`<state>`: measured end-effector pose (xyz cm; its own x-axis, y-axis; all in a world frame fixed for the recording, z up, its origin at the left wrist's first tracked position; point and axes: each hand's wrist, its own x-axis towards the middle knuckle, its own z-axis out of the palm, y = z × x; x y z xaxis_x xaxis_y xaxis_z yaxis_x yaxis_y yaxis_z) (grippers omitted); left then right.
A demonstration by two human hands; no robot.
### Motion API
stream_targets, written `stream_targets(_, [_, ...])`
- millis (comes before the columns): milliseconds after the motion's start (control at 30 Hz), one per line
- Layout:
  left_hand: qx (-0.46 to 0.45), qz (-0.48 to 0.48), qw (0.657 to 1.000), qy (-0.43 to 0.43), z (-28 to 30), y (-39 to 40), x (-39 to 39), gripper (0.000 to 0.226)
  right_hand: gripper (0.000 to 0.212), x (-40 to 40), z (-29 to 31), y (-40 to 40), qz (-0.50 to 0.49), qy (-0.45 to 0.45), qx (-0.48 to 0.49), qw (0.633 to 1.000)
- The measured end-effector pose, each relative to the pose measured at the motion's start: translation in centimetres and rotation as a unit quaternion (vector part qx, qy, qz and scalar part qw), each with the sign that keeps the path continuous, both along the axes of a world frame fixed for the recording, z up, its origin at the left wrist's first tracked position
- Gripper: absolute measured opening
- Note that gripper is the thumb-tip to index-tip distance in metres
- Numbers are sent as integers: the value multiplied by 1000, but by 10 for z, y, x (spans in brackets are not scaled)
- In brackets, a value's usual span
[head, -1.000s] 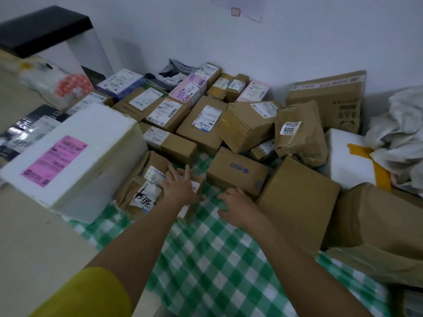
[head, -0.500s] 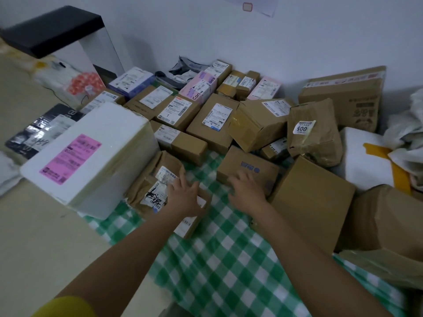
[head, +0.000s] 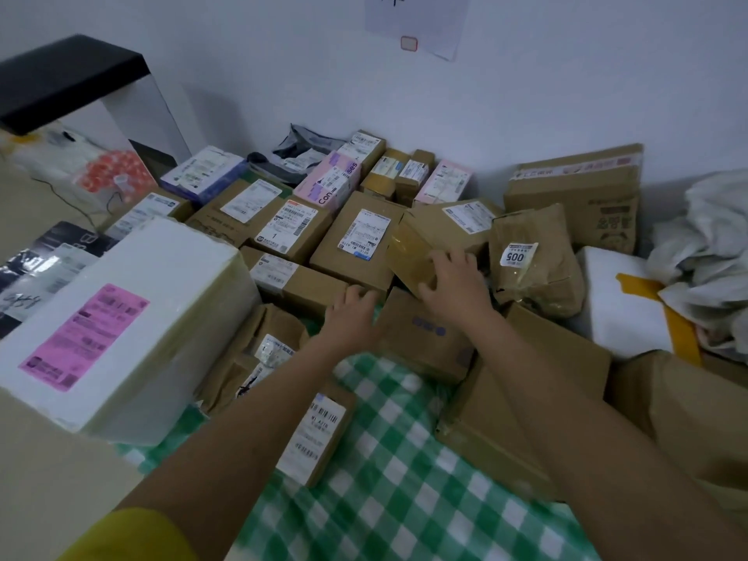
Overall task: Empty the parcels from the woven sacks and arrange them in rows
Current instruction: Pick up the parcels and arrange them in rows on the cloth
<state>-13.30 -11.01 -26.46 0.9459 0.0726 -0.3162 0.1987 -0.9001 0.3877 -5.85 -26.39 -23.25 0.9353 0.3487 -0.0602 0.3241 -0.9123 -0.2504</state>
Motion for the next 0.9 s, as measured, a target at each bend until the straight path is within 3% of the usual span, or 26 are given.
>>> stream_targets(100, [-51,17,997,-56,18,-4,32,63,37,15,16,3,-14,-38,26,999])
stream_targets(233, [-132,23,988,-73,34,-15,79,102,42,39,25,-9,-7,-107,-41,993])
stream_targets(433, [-130,0,991,-16,32,-37,129,136,73,74,42,-39,20,-2,-262,965])
stream_targets(533, [-133,8,991,-5,26,-41,137,133,80,75,35,-48,16,29,-322,946])
stream_targets(700, [-109,33,991,-70,23,-45,135,106,56,72,30,-70,53,-34,-314,947])
stream_targets(900, [-136,88,984,-81,46,-46,132,96,69,81,39,-108,-108,-31,-288,951])
